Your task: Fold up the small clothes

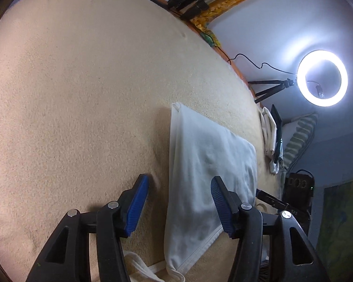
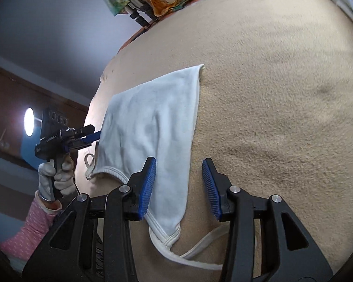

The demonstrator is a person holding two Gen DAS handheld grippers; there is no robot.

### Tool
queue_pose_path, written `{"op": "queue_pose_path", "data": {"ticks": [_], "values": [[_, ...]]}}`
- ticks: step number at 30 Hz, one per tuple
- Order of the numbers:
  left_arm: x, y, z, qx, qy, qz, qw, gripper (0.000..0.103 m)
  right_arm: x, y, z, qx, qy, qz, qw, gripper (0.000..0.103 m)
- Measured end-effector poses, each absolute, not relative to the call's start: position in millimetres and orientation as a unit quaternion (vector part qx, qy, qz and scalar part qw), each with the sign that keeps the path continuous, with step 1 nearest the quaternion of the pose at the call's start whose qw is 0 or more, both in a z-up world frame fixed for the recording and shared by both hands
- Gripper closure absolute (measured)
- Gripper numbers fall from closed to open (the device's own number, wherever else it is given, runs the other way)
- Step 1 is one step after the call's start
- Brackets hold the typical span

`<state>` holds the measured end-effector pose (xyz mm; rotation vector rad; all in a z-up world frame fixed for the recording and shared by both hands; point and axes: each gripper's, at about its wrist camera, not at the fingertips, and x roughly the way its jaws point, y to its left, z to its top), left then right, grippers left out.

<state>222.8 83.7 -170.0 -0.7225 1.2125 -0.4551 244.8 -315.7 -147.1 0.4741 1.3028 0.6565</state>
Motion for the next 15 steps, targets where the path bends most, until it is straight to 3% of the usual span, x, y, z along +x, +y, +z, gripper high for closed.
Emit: {"op": "queue_pose_path", "data": {"ticks": [4,12,13,15], "values": [[228,81,-173,-0.348,0.547,-0.217,0.730,0.049,246,-325,-151,0.252,0.580,0.302,0.713,0.060],[236,66,-174,-0.338,0.547,-0.222,0.734,0.065,259,-306,-162,0.297,0.565,0.313,0.703,0.064],[236,64,-174,-0.334,0.547,-0.221,0.735,0.075,259,-305,-160,0.291,0.564,0.312,0.707,0.070],[236,60,-177,-0.326,0.550,-0.215,0.739,0.081,261,-299,-159,0.282,0.568,0.309,0.708,0.082]]}}
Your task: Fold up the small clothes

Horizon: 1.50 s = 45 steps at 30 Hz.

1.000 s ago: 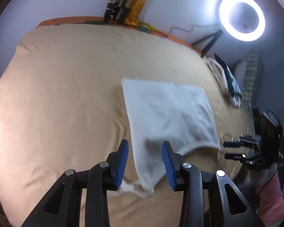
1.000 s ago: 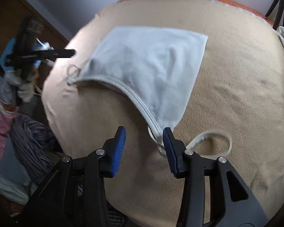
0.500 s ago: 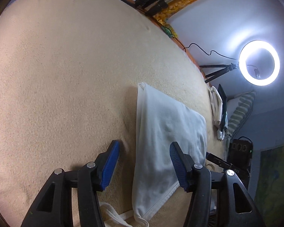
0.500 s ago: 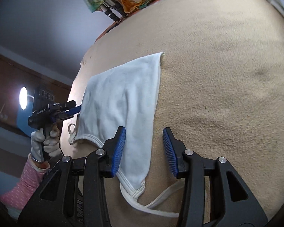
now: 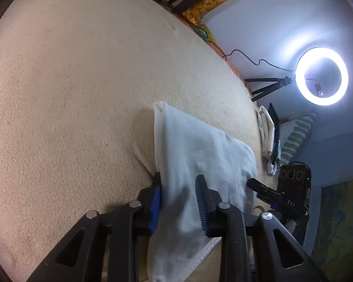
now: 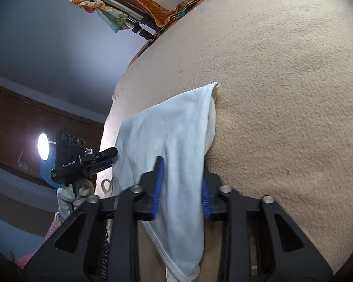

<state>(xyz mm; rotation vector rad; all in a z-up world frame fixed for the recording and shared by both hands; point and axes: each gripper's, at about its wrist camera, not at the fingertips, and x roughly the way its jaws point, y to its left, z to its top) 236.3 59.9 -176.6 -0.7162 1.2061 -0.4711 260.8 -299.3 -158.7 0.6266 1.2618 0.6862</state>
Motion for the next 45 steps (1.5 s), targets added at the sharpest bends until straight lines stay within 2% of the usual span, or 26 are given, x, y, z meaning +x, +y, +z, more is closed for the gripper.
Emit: {"op": "queue_pose_path", "data": {"ticks": [1,5,18,35,45], "values": [[235,58,-176,-0.317,0.548,-0.209,0.745,0.088,260,-298,-160,0.281,0.570,0.306,0.708,0.086],[231,47,-163,-0.263,0.534,-0.200,0.778,0.095,258,-294,-152,0.247,0.569,0.296,0.726,0.090],[207,18,-117,-0.181,0.478,-0.192,0.838,0.097,238,-273,-92,0.115,0.519,0.275,0.801,0.091],[193,-76,-54,-0.122,0.404,-0.239,0.874,0.097,205,-336,-23,0.086,0.456,0.217,0.859,0.092],[208,-155,-36,-0.102,0.393,-0.284,0.868,0.097,193,-401,10,0.090,0.434,0.175,0.879,0.092]]}}
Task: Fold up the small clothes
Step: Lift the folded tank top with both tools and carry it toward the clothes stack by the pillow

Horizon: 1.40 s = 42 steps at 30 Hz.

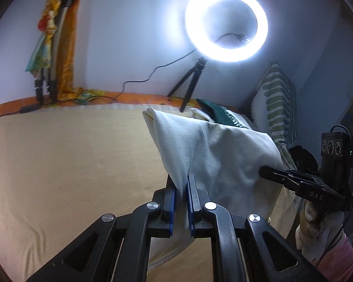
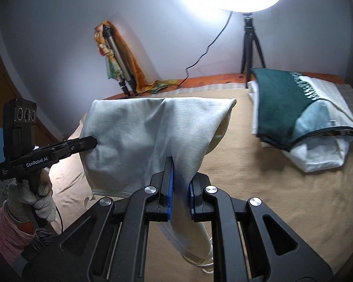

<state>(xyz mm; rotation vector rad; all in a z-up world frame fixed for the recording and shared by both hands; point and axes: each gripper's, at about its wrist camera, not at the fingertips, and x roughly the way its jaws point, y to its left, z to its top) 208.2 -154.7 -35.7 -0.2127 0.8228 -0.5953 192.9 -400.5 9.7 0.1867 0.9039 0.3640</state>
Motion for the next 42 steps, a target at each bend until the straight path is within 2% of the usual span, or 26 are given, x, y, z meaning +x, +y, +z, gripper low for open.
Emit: {"op": "queue_pose_path", "data": {"ticks": [26,42], "values": [[298,-365,-24,-0.082,0.389,-0.371,0.839,0.098,253,-594,42,0.071,0.410,0.031,0.909,0.092],[367,-419,-50,-0.055,0.403,-0.343,0.847,0.098,337,-628,8,0.049,0.425,-0.006,0.904,0.092]]}}
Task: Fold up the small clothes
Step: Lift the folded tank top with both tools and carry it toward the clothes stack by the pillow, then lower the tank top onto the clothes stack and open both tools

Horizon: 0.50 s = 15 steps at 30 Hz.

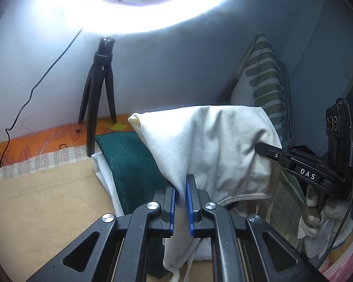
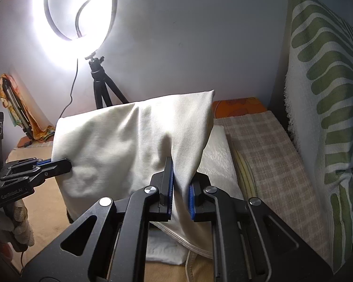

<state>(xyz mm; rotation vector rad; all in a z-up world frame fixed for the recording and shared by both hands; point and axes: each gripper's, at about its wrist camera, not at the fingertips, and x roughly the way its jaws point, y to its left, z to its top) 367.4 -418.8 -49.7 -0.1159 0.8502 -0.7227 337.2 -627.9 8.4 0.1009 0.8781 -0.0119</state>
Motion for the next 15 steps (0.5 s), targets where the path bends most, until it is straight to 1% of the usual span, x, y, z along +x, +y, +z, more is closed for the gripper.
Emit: {"op": "queue_pose_path", "data": {"ticks": [7,15], "values": [[385,-423,-63,-0.043,0.408,-0.323,0.853,0.098,357,-637,-17,0.048,0.436,-0.010,0.898,0.092],[383,-431,-63,-0.014,0.395,-0.305,0.866,0.098,369,-634,-28,0.023,0.443,-0.024,0.896,0.092]]}}
